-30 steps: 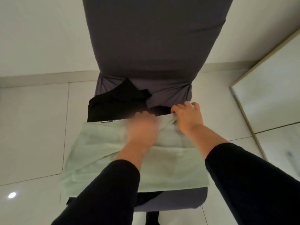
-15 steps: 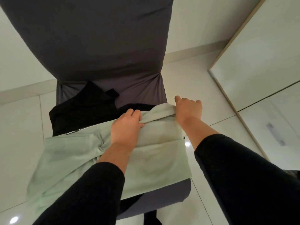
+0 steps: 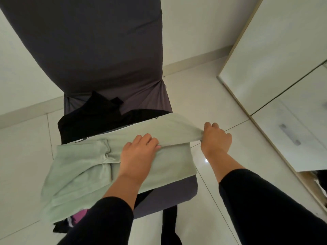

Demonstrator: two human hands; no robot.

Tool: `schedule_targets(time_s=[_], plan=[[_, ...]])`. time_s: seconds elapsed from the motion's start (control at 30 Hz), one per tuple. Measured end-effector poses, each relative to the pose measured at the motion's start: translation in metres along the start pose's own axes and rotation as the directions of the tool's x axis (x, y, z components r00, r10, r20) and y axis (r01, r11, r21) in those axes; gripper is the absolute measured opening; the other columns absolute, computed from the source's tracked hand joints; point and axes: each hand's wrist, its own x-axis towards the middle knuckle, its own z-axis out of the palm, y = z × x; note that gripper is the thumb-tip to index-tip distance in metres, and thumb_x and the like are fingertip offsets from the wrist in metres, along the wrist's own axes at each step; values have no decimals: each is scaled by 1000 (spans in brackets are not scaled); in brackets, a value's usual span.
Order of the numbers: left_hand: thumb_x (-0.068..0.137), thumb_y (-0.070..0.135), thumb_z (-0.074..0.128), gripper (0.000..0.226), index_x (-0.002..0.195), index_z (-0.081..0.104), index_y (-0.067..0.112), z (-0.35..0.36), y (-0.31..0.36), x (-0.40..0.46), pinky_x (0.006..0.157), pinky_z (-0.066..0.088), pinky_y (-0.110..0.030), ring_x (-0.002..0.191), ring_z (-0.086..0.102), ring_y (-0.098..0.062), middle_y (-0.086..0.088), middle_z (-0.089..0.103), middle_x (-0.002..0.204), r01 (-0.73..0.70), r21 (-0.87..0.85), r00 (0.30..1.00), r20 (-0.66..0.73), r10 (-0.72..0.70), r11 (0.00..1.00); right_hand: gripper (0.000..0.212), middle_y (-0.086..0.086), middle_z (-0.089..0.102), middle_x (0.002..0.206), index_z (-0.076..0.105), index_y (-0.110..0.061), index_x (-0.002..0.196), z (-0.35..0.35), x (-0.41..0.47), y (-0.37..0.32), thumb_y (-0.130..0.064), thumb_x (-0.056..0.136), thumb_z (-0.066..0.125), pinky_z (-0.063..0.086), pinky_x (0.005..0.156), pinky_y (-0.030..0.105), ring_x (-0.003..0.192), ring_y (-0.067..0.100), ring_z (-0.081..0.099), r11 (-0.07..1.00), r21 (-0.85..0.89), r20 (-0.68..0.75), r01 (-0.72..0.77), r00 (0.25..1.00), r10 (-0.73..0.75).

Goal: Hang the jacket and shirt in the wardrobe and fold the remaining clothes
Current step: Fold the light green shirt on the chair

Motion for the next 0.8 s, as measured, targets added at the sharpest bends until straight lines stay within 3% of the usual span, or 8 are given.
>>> schedule_targets(time_s=[0.1,0.17,0.23,0.37,0.47,0.57,0.7,0.8], plan=[[92,34,45,23,86,63,21,1,4,-9,53,36,-31,70,55,-20,4,57,82,-23,3,999,26,22,1000,29,1,39,90,47,-16,110,8,-5,3,-13,83,58,32,72,32,75,23,45,1000,19,23,-15,1000,15],[81,27,65,12,90,60,21,3,8,-9,55,39,-33,72,56,-22,3,56,86,-20,0,996,90,20,1000,27,1,41,90,47,-15,109,11,-7,7,-13,83,56,33,72,31,79,24,49,998,44,45,-35,998,33],[61,15,78,34,90,60,21,8,14,-4,53,39,-32,71,56,-23,2,56,85,-8,9,988,153,7,1000,23,0,42,86,47,-16,106,15,-5,10,-14,84,55,33,72,31,80,23,51,997,58,56,-60,997,56],[56,4,72,27,77,61,19,8,24,9,42,37,-28,65,56,-21,2,55,77,-68,-65,993,97,74,996,16,-3,39,73,44,-18,91,21,1,17,-8,83,54,31,70,31,72,22,45,994,83,38,-64,997,61],[65,13,51,12,75,56,19,5,30,4,40,39,-29,65,54,-19,4,53,75,-98,-147,993,47,105,984,19,-1,44,79,41,-18,86,23,0,27,-2,81,49,31,71,31,73,22,45,994,89,28,-63,998,61],[66,17,39,19,74,56,19,9,31,-2,42,37,-28,66,54,-20,4,53,74,-109,-142,990,72,121,984,19,0,48,82,41,-18,88,30,-3,30,-1,81,46,32,72,31,74,23,46,995,93,70,-46,997,39],[66,15,58,16,81,58,21,22,37,-3,50,38,-31,71,56,-23,2,55,81,-78,-30,987,141,81,997,18,3,58,88,45,-18,92,58,-11,29,-2,84,43,36,70,30,74,23,51,979,205,227,-13,973,-34],[71,18,63,16,86,61,22,25,45,2,52,39,-31,72,57,-23,3,58,83,-92,-17,985,142,94,996,11,2,55,82,43,-19,89,67,-14,26,-7,89,43,36,69,31,71,24,50,969,245,215,34,973,-88]])
